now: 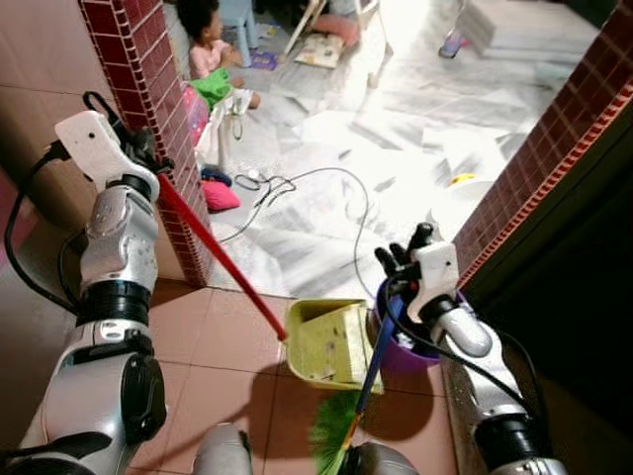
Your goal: Sweep floor
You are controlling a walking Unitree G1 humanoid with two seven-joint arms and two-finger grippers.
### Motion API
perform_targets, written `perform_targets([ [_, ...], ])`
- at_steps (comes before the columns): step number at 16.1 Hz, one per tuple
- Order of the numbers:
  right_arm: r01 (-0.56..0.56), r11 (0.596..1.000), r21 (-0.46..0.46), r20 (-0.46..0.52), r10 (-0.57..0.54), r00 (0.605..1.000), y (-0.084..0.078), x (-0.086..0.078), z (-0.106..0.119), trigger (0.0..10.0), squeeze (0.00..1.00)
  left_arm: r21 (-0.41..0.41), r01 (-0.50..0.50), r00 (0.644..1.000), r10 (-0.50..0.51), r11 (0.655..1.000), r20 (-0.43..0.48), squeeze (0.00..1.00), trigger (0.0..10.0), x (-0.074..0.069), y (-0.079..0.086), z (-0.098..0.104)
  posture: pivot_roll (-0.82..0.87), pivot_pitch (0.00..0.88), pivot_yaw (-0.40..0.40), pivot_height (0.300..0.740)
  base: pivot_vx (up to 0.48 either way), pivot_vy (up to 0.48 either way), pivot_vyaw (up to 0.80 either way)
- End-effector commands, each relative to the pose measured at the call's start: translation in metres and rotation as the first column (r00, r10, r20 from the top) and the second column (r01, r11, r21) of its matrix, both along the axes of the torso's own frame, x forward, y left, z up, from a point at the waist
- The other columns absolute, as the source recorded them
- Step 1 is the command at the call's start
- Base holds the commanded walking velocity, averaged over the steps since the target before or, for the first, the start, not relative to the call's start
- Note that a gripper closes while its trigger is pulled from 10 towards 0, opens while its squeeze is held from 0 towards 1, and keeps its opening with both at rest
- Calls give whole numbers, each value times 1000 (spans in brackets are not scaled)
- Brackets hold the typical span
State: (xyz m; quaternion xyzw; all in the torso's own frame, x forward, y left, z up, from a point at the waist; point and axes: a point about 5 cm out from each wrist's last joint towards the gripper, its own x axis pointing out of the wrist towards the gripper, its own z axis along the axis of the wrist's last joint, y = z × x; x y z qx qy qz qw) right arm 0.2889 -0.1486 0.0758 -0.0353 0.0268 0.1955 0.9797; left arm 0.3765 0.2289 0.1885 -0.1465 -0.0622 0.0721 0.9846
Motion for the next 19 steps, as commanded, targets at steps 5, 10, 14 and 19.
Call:
perform_targets([
  [5,37,998,46,-44,-35,998,-7,-3,-6,10000,0,184,-4,1000,1,983,15,0,10000,-23,1,-7,-60,0,-28,740,0,0,0],
  [10,109,992,63,-43,-107,993,-13,-6,-11,10000,0,9,71,997,-71,997,42,0,10000,-48,-16,-34,-70,0,0,740,0,0,-279],
  [14,113,992,51,-58,-110,992,-19,-16,-17,10000,0,44,24,998,-27,999,59,0,10000,-45,-14,-26,-81,0,8,740,0,0,-759],
  [19,142,988,59,-83,-136,987,-21,-19,-23,10000,0,65,7,999,-9,998,31,0,10000,-48,-8,-28,-85,0,39,740,0,0,0],
])
